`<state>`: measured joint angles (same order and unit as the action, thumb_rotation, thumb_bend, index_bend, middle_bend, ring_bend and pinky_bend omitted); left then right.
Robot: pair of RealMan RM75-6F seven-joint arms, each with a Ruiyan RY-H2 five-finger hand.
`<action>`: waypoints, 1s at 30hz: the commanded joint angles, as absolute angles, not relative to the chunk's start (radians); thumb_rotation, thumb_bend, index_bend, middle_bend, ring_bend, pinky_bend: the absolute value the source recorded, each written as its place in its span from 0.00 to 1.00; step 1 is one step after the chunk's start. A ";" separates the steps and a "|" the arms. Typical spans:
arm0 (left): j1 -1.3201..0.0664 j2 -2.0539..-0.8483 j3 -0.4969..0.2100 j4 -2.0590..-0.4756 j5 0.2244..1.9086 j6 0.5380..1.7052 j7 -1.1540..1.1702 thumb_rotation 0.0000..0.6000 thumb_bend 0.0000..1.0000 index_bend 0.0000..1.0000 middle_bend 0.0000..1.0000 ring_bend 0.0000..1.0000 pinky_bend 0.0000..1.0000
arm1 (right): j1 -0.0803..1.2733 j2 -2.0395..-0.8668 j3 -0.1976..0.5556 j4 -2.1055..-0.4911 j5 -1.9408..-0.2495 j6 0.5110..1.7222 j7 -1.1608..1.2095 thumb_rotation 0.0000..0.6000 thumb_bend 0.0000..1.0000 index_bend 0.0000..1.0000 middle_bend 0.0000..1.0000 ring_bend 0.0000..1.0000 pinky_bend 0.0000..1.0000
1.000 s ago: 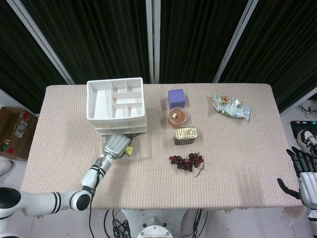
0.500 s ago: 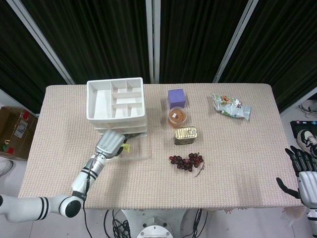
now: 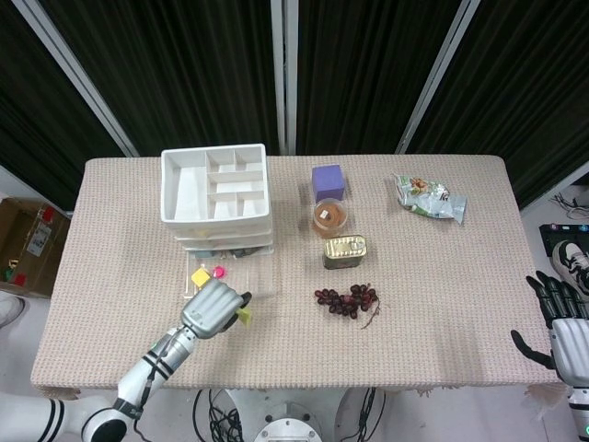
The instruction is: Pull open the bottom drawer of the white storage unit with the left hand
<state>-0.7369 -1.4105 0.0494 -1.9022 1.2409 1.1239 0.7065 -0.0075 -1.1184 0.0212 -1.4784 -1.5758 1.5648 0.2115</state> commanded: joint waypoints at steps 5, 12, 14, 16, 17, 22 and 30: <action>-0.751 -1.431 0.053 -1.943 1.182 1.071 0.780 1.00 0.21 0.22 0.61 0.72 0.94 | -0.016 -1.114 0.020 -1.480 -1.574 1.575 0.214 1.00 0.21 0.00 0.01 0.00 0.00; -0.665 -1.366 0.025 -1.980 1.225 1.207 0.657 1.00 0.16 0.17 0.47 0.54 0.71 | -0.018 -1.116 0.021 -1.471 -1.572 1.578 0.227 1.00 0.21 0.00 0.01 0.00 0.00; -0.618 -1.331 0.017 -1.983 1.242 1.273 0.583 1.00 0.15 0.17 0.47 0.54 0.71 | -0.017 -1.115 0.021 -1.469 -1.573 1.577 0.231 1.00 0.21 0.00 0.01 0.00 0.00; -0.560 -1.283 0.017 -1.977 1.251 1.339 0.498 1.00 0.15 0.19 0.47 0.54 0.69 | -0.015 -1.115 0.022 -1.464 -1.574 1.576 0.237 1.00 0.21 0.00 0.01 0.00 0.00; -0.534 -1.266 0.018 -1.970 1.250 1.367 0.466 1.00 0.15 0.21 0.48 0.54 0.68 | -0.015 -1.115 0.022 -1.462 -1.574 1.575 0.240 1.00 0.21 0.00 0.01 0.00 0.00; -0.408 -1.210 0.027 -1.841 1.209 1.467 0.325 1.00 0.15 0.24 0.46 0.50 0.58 | -0.011 -1.124 0.024 -1.442 -1.573 1.571 0.260 1.00 0.21 0.00 0.01 0.00 0.00; -0.246 -1.197 0.058 -1.564 1.230 1.525 0.057 1.00 0.14 0.18 0.28 0.32 0.32 | -0.007 -1.147 0.025 -1.404 -1.594 1.589 0.287 1.00 0.21 0.00 0.02 0.00 0.00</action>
<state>-0.3241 -1.2114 0.0369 -1.6519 1.2039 1.4887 0.1771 -0.0076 -1.1429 0.0239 -1.4083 -1.5909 1.5856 0.2845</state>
